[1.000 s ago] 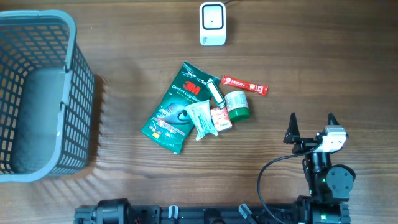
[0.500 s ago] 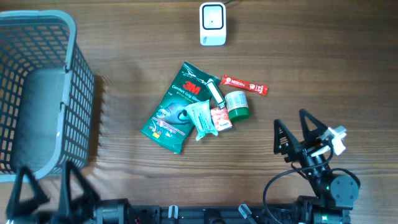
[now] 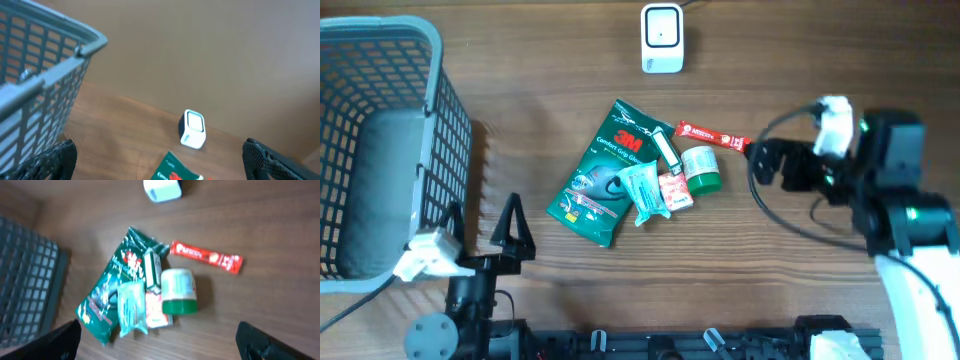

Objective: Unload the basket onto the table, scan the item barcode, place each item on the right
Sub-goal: 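Grasp the green-labelled jar with the right gripper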

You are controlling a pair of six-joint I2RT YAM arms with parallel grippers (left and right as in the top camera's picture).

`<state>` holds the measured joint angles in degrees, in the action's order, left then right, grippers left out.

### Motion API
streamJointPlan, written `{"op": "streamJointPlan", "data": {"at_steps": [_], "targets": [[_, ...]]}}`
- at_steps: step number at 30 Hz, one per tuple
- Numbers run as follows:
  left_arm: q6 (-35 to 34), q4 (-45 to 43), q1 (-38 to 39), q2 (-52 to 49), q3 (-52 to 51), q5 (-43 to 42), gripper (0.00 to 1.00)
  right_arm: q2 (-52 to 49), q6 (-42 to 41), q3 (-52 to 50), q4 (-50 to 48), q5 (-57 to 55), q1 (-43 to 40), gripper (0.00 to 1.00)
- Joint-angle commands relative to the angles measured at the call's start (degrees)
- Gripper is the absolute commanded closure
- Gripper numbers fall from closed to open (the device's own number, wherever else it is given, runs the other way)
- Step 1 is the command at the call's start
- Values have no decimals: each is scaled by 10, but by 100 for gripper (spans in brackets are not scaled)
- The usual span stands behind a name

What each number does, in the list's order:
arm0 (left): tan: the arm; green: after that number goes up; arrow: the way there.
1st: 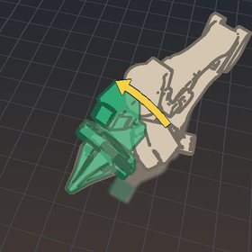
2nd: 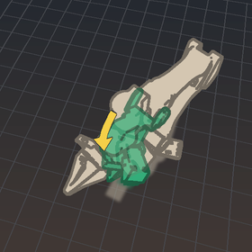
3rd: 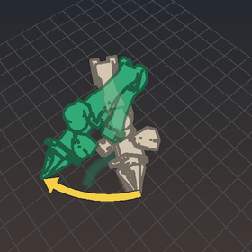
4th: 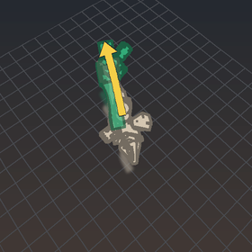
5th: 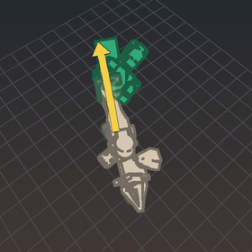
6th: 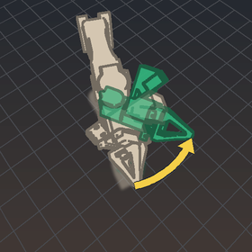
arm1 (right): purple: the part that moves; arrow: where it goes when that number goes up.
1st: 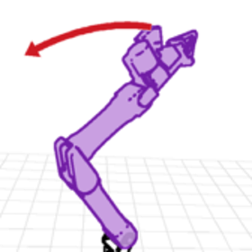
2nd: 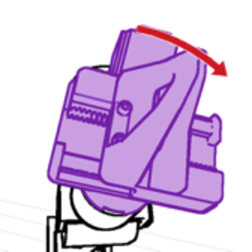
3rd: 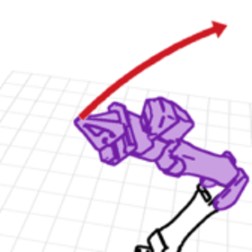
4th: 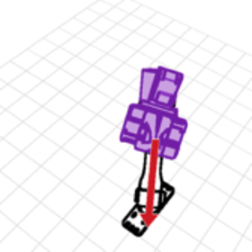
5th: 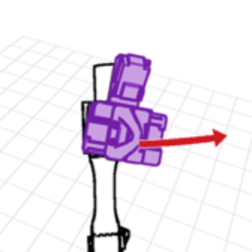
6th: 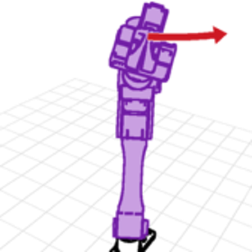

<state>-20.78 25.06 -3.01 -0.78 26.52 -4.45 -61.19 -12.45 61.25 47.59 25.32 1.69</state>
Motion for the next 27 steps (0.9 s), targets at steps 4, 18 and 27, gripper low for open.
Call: {"op": "streamJointPlan", "data": {"at_steps": [4, 18, 27], "targets": [[-5, -4, 3, 4, -69, -22, 0, -152, 17, 99, 44, -108, 141, 0], [-5, 79, 3, 4, -109, -35, 0, -409, -1, 95, 18, -85, 152, 0], [-7, 107, 3, 4, -109, -34, 0, -469, -42, 55, -73, -124, 162, 13]]}}
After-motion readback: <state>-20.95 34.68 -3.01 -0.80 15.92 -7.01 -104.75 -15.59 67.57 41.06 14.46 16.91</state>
